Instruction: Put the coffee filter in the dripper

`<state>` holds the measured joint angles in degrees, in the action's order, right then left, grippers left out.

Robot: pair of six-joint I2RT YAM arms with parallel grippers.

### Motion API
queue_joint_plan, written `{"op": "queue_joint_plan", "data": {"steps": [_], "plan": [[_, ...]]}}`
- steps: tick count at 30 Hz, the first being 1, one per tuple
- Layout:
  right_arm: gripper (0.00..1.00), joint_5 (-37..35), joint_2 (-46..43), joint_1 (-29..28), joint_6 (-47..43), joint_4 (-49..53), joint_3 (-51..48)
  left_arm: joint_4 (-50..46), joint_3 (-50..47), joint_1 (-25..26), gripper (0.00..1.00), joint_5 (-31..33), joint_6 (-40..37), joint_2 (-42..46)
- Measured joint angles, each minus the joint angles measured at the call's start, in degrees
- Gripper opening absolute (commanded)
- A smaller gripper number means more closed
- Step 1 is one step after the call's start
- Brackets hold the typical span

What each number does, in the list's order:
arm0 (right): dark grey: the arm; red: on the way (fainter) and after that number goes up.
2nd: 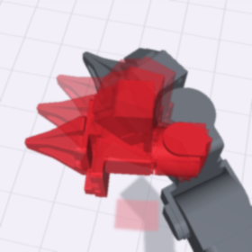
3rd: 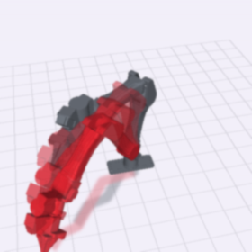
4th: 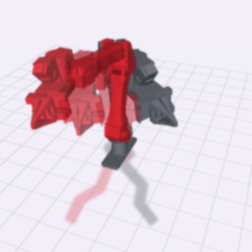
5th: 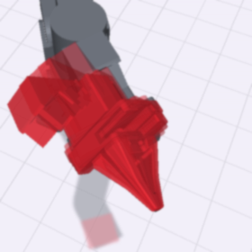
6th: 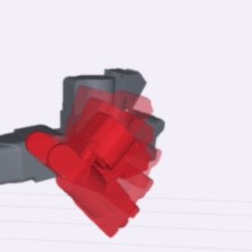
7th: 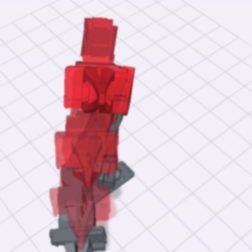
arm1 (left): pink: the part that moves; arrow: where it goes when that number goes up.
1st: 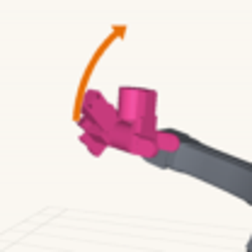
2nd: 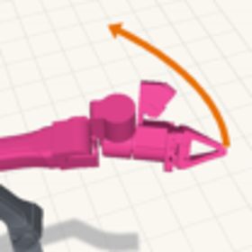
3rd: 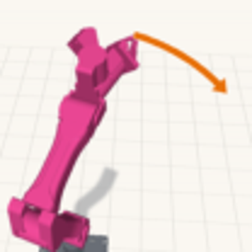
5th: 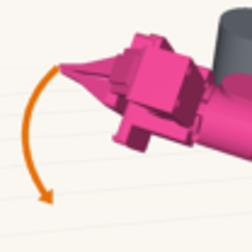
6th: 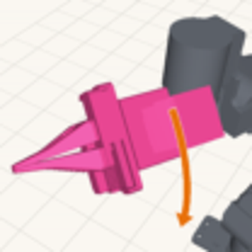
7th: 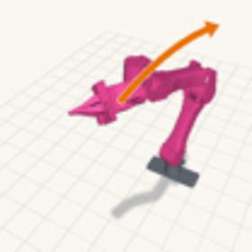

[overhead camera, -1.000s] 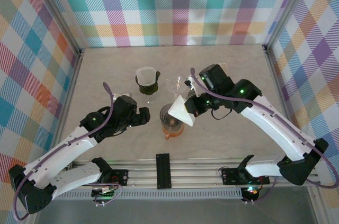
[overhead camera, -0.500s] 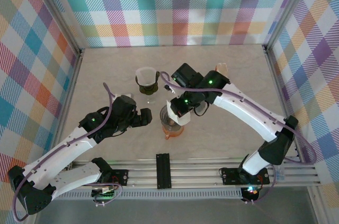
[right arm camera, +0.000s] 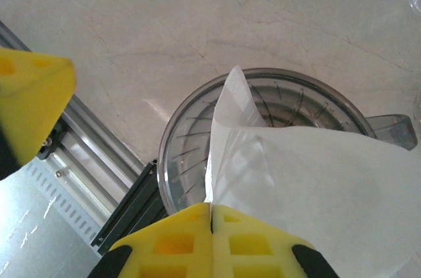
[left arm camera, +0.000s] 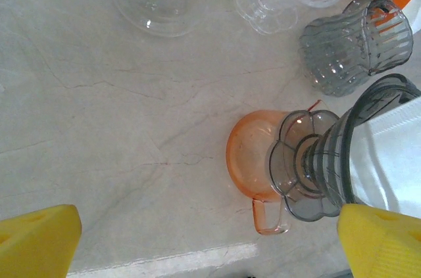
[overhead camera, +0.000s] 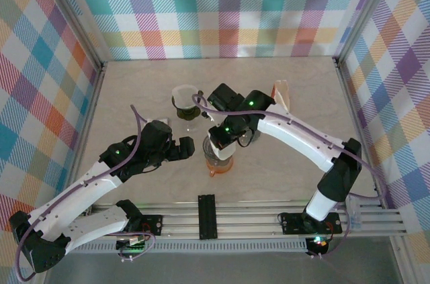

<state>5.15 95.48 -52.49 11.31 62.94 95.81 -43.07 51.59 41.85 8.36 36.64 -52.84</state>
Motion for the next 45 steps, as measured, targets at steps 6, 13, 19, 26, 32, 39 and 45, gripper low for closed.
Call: {"op": "queue_joint_plan", "data": {"steps": [6,13,19,26,32,39,45], "plan": [[0.08,-0.2,0.4,0.0,0.0,-1.8,-2.1,0.1,0.0,0.0,1.00,-0.6,0.0,0.0],[0.10,-0.5,0.5,0.0,0.0,-3.5,-3.2,0.8,0.0,0.0,1.00,-1.4,0.0,0.0],[0.14,-0.5,1.6,0.0,0.2,-4.6,-4.5,1.5,0.0,0.0,1.00,-1.6,0.2,0.0],[0.30,-0.5,1.9,0.0,0.3,-5.6,-5.1,1.6,0.0,0.0,1.00,-1.9,0.8,0.0],[0.48,-1.2,0.5,0.0,1.0,-6.7,-6.0,1.9,0.0,0.0,1.00,-1.9,1.4,0.0],[0.68,-3.5,-5.5,0.0,1.6,-7.8,-7.3,2.6,0.0,0.0,1.00,-1.9,1.7,0.8],[0.68,-6.3,-10.7,0.0,2.2,-9.6,-10.2,3.0,2.2,0.0,0.96,-4.6,1.2,-1.2]]}}
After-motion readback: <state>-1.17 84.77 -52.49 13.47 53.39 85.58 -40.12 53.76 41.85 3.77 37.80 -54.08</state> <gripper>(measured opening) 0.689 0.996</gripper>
